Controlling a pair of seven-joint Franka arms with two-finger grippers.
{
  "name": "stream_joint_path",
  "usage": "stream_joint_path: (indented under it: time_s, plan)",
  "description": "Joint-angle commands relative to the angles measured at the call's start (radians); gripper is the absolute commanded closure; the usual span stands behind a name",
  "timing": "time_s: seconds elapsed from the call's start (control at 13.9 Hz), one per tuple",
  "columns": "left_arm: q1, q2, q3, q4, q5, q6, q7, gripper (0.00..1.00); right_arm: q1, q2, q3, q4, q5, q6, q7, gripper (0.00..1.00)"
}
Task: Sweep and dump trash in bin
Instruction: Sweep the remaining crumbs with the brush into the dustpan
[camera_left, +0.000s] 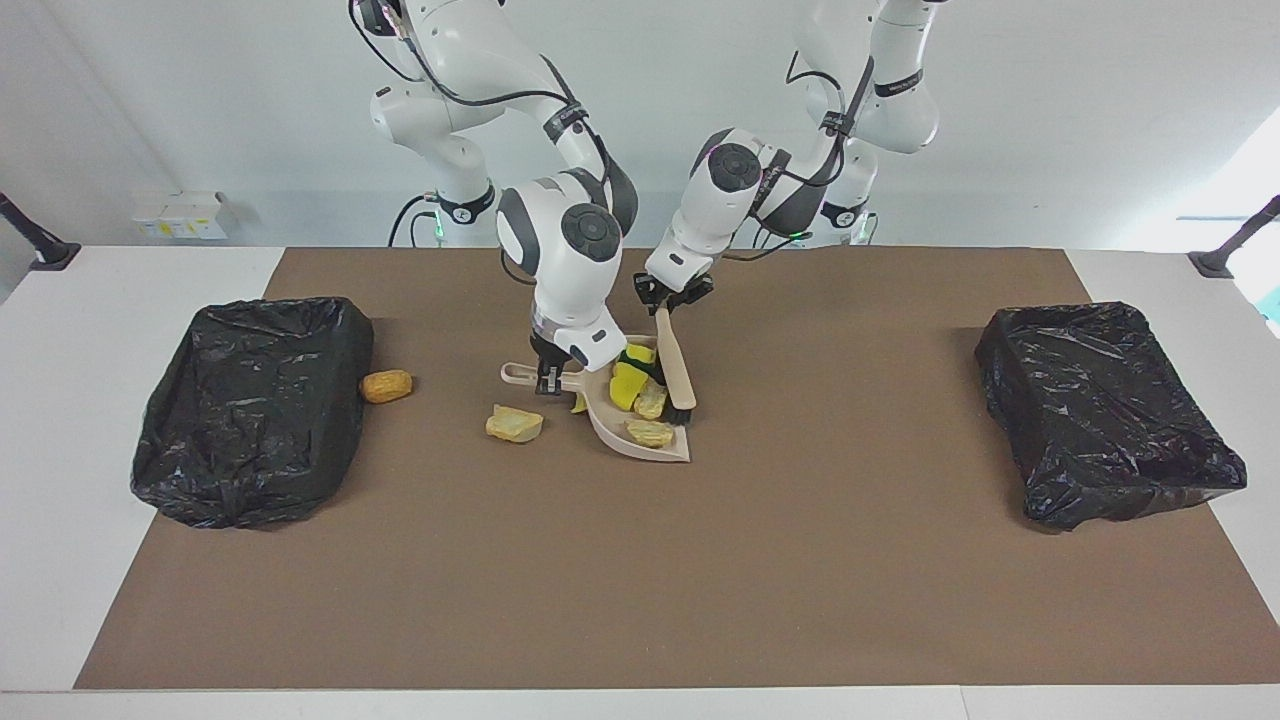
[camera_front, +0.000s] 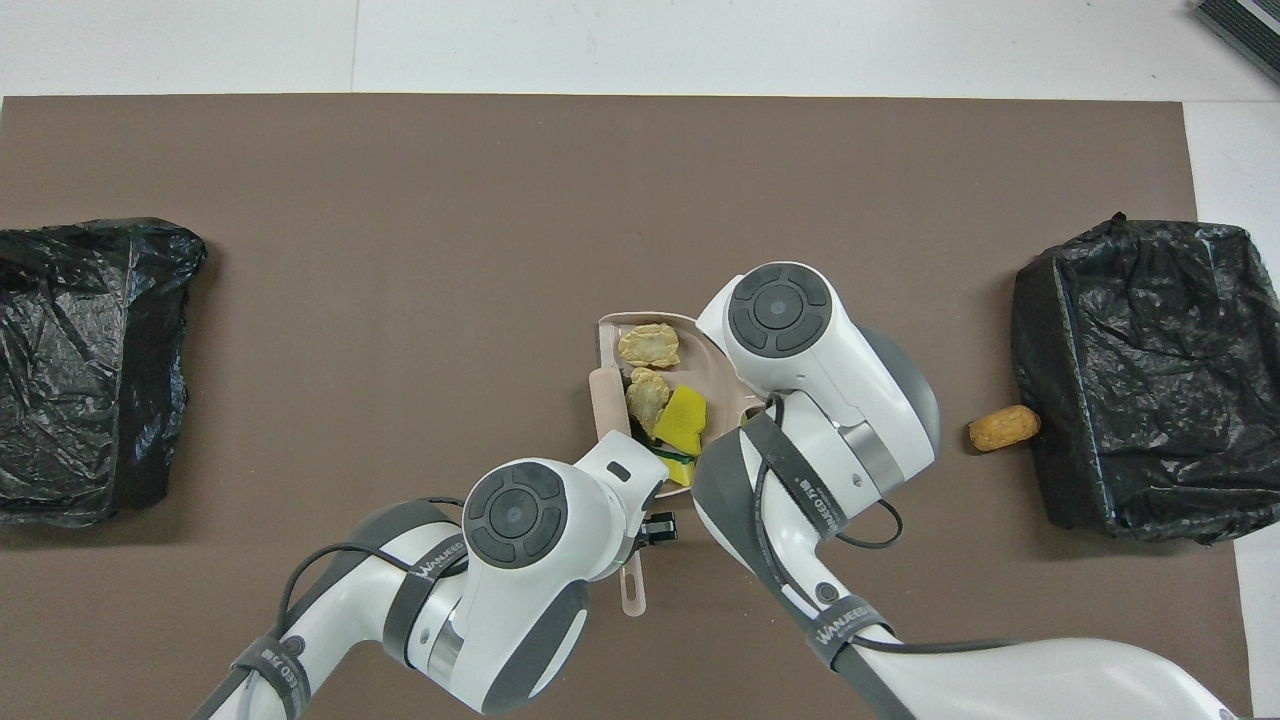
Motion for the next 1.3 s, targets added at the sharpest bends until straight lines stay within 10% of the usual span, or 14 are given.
stream_joint_path:
  time_s: [0.0,0.72,1.22]
  plan:
    - [0.01,0.001,0.007,0.084,0.109,-0.129,0.024,1.0,-0.028,-0.009,0.007,0.0,0.04,0.024,-0.034,1.0]
    - [0.101,-0.192,0.01,0.147,0.16,-0.523,0.005,1.0,-0.031,-0.016,0.007,0.006,0.046,0.022,-0.048,1.0]
    - [0.107,-0.287,0.009,0.013,0.154,-0.493,-0.051,1.0,-0.029,-0.02,0.004,0.005,0.025,0.009,-0.097,1.0]
